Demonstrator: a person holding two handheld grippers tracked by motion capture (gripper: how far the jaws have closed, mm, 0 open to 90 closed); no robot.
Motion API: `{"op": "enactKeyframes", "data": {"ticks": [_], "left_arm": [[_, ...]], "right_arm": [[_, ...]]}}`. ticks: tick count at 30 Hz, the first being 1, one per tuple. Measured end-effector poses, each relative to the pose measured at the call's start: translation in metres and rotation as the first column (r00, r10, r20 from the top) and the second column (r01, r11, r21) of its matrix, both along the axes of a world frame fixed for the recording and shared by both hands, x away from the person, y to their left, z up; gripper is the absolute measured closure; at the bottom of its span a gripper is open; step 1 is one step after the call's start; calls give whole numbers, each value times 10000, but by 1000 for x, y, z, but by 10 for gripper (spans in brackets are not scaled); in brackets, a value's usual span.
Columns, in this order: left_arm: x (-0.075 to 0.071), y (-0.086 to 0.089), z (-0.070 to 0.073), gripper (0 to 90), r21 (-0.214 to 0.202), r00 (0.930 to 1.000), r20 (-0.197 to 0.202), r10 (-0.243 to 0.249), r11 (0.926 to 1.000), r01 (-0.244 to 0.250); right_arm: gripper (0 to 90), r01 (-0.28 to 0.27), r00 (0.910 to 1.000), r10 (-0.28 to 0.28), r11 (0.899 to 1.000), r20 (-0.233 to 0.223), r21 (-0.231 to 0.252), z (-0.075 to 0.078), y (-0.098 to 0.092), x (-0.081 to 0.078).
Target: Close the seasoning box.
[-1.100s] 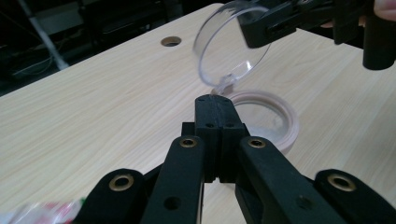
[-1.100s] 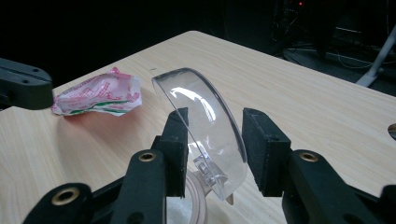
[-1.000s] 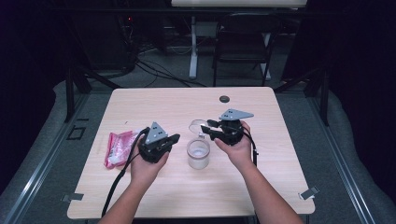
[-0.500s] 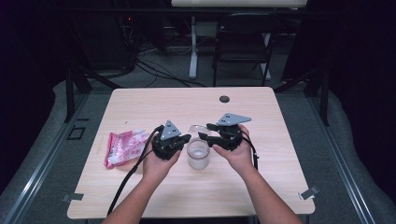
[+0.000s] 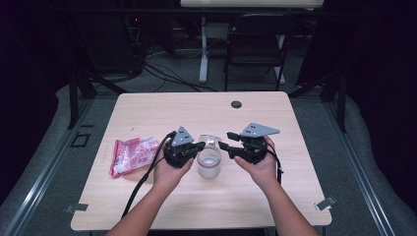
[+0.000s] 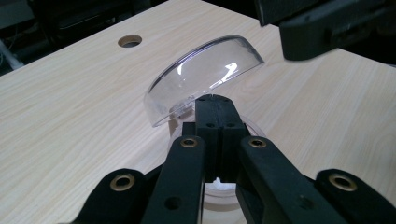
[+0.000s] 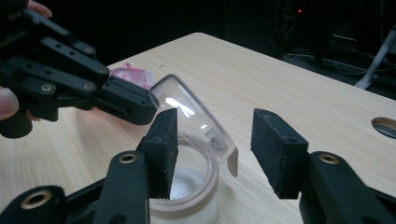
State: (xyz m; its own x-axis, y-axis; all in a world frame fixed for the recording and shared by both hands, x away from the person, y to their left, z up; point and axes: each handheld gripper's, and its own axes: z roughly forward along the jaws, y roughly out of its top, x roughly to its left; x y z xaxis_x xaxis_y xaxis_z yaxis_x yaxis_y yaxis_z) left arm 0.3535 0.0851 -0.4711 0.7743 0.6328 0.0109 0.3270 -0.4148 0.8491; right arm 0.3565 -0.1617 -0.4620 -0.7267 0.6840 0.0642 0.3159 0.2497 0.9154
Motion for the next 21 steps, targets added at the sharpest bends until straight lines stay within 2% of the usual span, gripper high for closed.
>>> {"op": "enactKeyframes", "data": {"ticks": [3,5,9,18,21], "left_arm": [[-4,-3,-3,900,42,9999,58,-89,10000,89],[-6,-4,-7,900,221,9999,48,-144,9997,143],[-8,-3,-15,900,269,9998,-58,-188,9995,190],[-18,1,-29,900,190,9991,-337,-261,9995,267],[-23,2,-33,900,354,9989,-380,-278,9989,291]], "right_arm": [[562,218,9997,-218,9997,-57,82,1,-8,-3],[586,435,9991,-434,9990,-28,137,1,-13,-4],[601,689,9976,-687,9975,-87,168,-1,-18,-4],[583,702,9973,-700,9975,-225,44,-5,-17,-3],[578,679,9973,-680,9977,-294,-48,-7,-17,-1]]}}
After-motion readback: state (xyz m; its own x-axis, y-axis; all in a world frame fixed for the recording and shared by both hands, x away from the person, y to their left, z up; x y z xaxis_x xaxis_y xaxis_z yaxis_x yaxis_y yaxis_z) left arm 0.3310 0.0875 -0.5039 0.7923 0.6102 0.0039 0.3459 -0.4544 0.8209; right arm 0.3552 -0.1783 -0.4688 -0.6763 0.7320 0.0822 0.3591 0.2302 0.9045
